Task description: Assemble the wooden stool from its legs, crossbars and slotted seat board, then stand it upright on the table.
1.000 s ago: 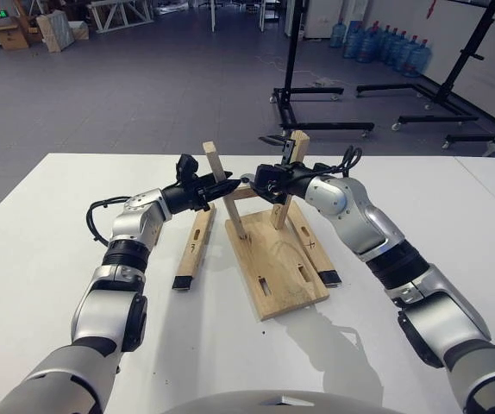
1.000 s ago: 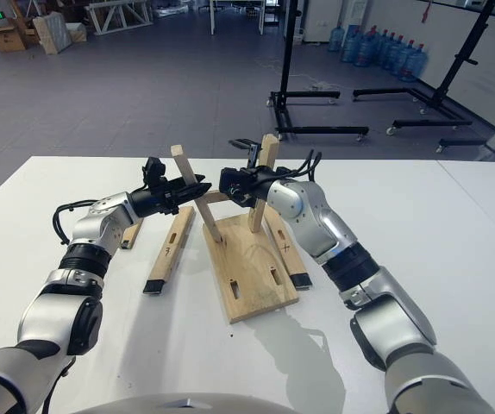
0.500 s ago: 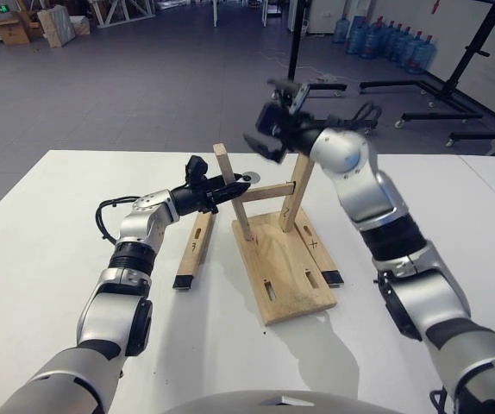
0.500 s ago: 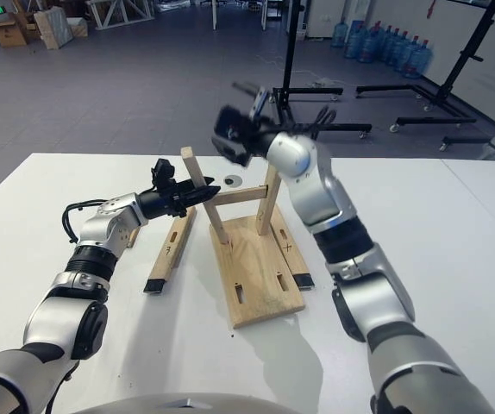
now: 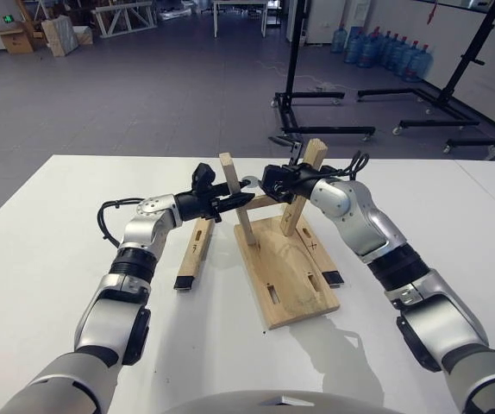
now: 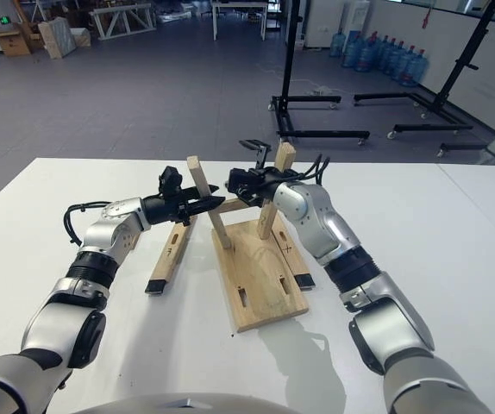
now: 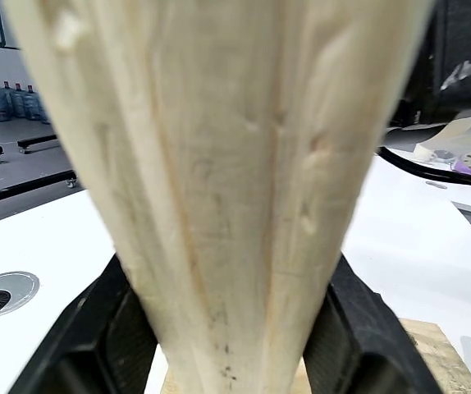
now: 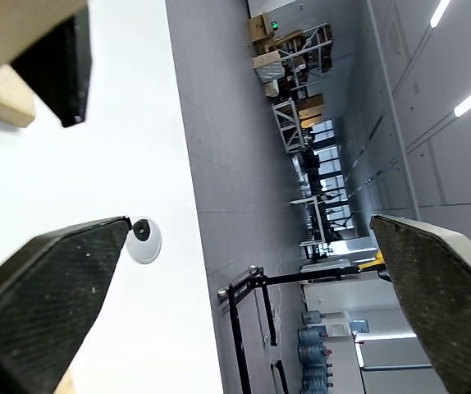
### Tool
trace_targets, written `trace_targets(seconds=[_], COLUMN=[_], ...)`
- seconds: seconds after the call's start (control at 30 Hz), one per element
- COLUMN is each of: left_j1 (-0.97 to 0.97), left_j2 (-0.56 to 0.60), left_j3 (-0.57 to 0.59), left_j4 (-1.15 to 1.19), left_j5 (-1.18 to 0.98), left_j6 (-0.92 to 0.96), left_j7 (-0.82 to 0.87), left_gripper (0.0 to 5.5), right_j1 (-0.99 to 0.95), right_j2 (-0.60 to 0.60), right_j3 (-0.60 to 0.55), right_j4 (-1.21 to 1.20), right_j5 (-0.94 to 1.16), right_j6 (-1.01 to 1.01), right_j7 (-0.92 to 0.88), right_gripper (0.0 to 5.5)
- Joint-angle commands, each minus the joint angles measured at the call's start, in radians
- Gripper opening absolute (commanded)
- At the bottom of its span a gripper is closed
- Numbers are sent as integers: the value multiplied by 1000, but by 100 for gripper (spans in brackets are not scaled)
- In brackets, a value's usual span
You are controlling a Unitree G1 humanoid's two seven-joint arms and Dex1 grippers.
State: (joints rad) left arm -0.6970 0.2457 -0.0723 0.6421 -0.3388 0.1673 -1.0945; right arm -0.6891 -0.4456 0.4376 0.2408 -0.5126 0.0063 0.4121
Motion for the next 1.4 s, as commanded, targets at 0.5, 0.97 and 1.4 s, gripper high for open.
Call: trace_targets(seconds=[0.5, 0.97, 1.4], left_j1=[206, 517, 512], left_j2=[76, -10, 155], left_j3=[-18, 299, 271], left_j4=[-282, -1012, -715], left_j5=[70, 39, 136], left_j6=[138, 792, 584], left_j7=[117, 891, 822], left_gripper=[367, 506, 506], right_j1=[133, -281, -199], right_j2=[72, 196, 81], right_j3=[75, -302, -798], right_j4=[174, -68, -214], right_j5=[-31, 288, 622], right_j6=[24, 255, 666], right_j7=[13, -17, -99], right_gripper=[540, 540, 540])
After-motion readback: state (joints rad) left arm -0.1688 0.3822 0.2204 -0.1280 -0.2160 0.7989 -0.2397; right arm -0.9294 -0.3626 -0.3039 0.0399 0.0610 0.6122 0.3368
